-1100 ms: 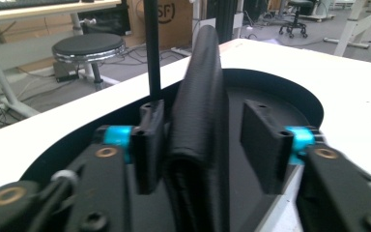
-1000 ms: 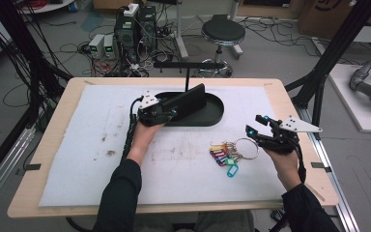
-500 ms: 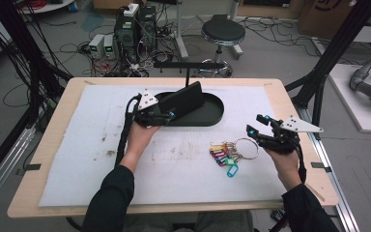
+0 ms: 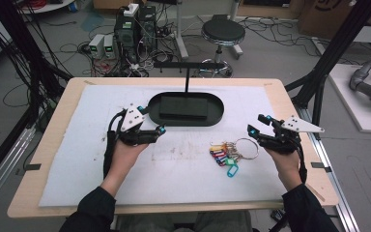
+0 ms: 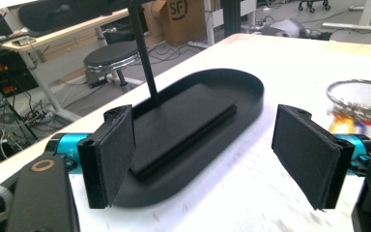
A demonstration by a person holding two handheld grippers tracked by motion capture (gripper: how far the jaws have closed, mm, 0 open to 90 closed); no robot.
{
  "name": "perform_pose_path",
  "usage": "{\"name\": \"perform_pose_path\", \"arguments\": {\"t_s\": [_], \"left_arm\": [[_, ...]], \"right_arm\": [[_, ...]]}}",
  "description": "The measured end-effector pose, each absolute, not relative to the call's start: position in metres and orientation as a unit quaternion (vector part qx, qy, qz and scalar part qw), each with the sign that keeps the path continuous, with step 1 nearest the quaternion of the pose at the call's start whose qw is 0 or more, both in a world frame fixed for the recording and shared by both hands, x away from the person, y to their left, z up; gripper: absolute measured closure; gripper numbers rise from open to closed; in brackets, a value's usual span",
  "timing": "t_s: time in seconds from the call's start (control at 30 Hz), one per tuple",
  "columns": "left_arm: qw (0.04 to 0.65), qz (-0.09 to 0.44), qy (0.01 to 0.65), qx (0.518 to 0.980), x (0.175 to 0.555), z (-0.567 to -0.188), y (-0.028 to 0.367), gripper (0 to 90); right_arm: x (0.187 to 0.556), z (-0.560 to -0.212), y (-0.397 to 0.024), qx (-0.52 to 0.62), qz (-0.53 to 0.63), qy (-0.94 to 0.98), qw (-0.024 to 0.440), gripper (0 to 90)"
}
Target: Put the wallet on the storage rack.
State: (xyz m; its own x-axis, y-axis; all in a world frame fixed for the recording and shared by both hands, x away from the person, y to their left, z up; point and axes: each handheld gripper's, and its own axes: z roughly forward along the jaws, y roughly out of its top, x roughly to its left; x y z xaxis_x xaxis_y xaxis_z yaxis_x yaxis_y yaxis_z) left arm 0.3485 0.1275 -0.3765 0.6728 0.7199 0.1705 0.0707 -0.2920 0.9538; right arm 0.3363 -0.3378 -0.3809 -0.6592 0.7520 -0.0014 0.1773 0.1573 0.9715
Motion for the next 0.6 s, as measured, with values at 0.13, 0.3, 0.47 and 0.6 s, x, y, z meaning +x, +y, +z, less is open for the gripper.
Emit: {"name": "perform_pose_path", "arguments": {"t_s": [0.13,0.3,0.47,0.6], "left_arm": [[0.535,0.302,0.273,0.740,0.330,-0.380,0.141,23.6],[0.541,0.296,0.290,0.732,0.314,-0.386,0.156,23.4],[0.543,0.294,0.302,0.726,0.307,-0.389,0.165,23.3],[0.541,0.293,0.308,0.726,0.304,-0.394,0.167,23.2]], "right_arm": [[0.336,-0.381,-0.338,0.326,0.562,0.717,0.255,36.2],[0.334,-0.381,-0.341,0.329,0.560,0.716,0.257,35.8],[0.332,-0.381,-0.345,0.334,0.559,0.713,0.259,35.5],[0.331,-0.381,-0.346,0.335,0.558,0.713,0.261,35.3]]}}
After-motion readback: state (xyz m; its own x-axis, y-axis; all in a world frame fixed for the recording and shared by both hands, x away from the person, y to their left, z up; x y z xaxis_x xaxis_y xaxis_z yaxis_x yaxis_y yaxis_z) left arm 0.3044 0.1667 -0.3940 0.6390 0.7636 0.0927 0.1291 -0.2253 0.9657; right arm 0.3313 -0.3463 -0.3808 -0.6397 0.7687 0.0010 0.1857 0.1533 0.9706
